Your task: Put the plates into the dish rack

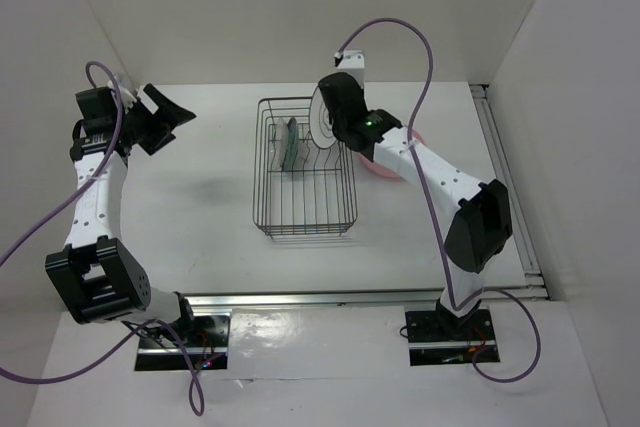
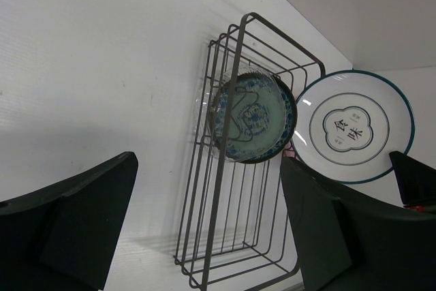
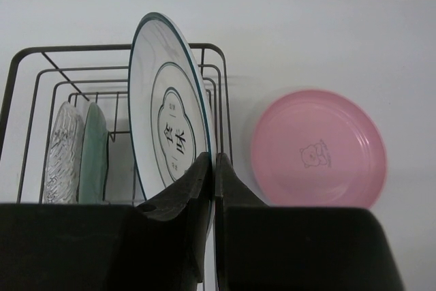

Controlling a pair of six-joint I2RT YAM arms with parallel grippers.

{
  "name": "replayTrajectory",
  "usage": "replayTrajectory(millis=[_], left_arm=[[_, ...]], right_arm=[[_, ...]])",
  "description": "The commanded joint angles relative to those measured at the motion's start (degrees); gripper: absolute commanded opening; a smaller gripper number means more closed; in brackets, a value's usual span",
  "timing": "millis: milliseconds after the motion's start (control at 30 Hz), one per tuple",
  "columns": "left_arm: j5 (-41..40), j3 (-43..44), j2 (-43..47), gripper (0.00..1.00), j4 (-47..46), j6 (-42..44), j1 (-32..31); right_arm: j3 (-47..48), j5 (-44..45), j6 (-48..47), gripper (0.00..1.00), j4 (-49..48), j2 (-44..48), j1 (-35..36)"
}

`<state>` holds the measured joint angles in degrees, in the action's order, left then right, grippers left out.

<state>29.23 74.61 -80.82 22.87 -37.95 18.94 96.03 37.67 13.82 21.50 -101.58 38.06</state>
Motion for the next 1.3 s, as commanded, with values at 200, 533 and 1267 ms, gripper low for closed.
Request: replayTrajectory(millis=[200, 533, 1267], left_arm=[[1.4, -1.0, 0.5, 1.0, -0.8, -0.6, 0.3], [2.0, -1.0, 0.5, 1.0, -1.3, -0.6, 0.3], [3.0, -1.0, 1.0, 1.0, -1.3, -0.6, 0.3]], right_arm=[[2.3, 7.6, 2.6, 0.0, -5.2, -0.7, 3.3], [3.0, 9.5, 4.7, 0.0, -4.8, -3.2, 5.8], [6.1, 11.3, 7.4, 0.0, -2.8, -8.6, 7.4]])
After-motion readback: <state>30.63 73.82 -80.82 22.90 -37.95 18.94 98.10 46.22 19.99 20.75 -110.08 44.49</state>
